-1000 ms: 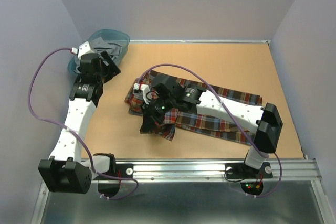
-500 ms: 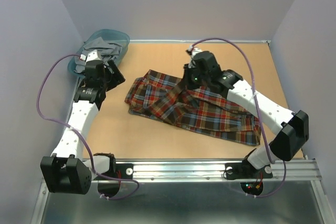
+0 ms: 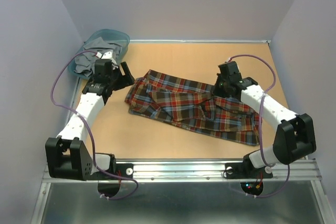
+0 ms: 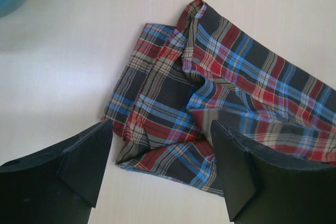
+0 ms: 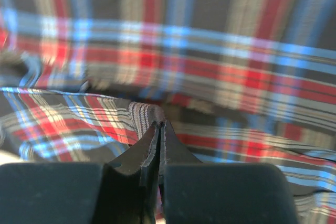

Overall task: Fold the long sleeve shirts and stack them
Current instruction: Fold the shirt

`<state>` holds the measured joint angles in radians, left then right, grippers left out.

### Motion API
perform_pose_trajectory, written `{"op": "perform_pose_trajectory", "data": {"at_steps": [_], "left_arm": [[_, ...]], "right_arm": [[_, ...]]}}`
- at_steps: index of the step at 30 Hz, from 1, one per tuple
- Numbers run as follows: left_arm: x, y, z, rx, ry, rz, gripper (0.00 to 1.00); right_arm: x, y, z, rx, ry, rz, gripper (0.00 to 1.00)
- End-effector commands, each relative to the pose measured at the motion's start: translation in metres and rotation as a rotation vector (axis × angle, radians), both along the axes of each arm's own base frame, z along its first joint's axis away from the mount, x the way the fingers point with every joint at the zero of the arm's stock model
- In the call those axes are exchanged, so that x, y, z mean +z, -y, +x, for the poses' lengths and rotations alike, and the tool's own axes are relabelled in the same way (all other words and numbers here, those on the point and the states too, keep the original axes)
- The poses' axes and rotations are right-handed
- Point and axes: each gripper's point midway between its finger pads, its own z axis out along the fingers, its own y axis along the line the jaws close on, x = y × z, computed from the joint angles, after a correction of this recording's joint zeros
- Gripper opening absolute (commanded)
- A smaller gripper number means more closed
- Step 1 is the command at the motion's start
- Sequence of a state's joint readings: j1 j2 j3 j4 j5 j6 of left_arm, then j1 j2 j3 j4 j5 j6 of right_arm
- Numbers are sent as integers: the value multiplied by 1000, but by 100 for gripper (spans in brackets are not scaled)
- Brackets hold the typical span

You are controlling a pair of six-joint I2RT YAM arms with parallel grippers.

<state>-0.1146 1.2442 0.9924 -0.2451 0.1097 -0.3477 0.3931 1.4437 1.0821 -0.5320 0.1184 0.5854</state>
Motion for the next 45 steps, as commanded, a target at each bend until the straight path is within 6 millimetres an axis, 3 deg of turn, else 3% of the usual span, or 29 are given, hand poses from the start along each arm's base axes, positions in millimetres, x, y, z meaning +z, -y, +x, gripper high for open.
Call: {"op": "perform_pose_trajectory", "data": {"at_steps": [1, 13, 21, 36, 45], "left_arm": [[4, 13, 10, -72, 38, 6, 87], [-28, 59, 18, -160, -29, 1, 87], [-44, 83, 21, -211, -71, 38, 87], [-78, 87, 28, -185, -164, 88, 86], [-78, 93, 42, -172, -168, 78, 81]], "right_arm": [[12, 27, 5, -110, 57, 7, 2], [-4, 82, 3, -260, 32, -50, 2], [-21, 102, 5, -278, -21, -84, 6], [-28, 118, 32, -253, -38, -198, 9], [-22, 122, 46, -268, -19, -221, 9]]}}
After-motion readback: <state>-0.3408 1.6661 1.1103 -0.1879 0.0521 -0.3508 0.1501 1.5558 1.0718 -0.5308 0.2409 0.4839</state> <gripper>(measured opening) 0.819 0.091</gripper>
